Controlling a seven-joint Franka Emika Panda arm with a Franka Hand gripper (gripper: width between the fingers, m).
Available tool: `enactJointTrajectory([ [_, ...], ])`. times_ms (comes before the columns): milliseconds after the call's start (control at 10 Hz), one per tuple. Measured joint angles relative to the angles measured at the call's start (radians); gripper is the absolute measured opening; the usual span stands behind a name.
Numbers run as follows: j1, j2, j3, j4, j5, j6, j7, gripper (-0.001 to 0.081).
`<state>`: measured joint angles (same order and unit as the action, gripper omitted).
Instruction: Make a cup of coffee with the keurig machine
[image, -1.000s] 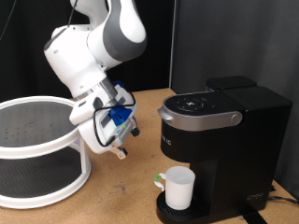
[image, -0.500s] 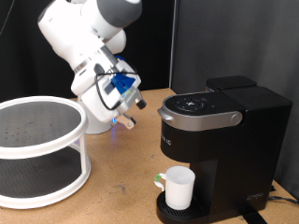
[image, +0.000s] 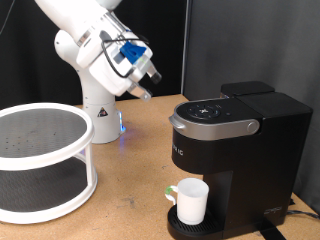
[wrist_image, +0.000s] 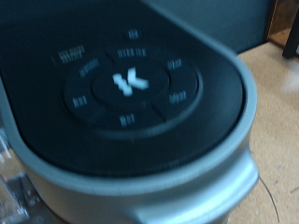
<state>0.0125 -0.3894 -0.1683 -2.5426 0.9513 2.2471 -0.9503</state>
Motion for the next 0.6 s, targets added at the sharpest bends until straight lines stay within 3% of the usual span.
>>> enactJointTrajectory([
  [200, -0.005, -0.048, -0.007, 0.008, 0.0, -0.025, 0.037, 0.08],
  [400, -0.005, -0.042, -0.003, 0.009, -0.006, -0.03, 0.037, 0.08],
  [500, 0.008, -0.041, 0.008, 0.016, 0.073, 0.017, 0.033, 0.08],
  [600, 0.042, -0.04, 0.024, 0.025, 0.237, 0.099, 0.01, 0.08],
])
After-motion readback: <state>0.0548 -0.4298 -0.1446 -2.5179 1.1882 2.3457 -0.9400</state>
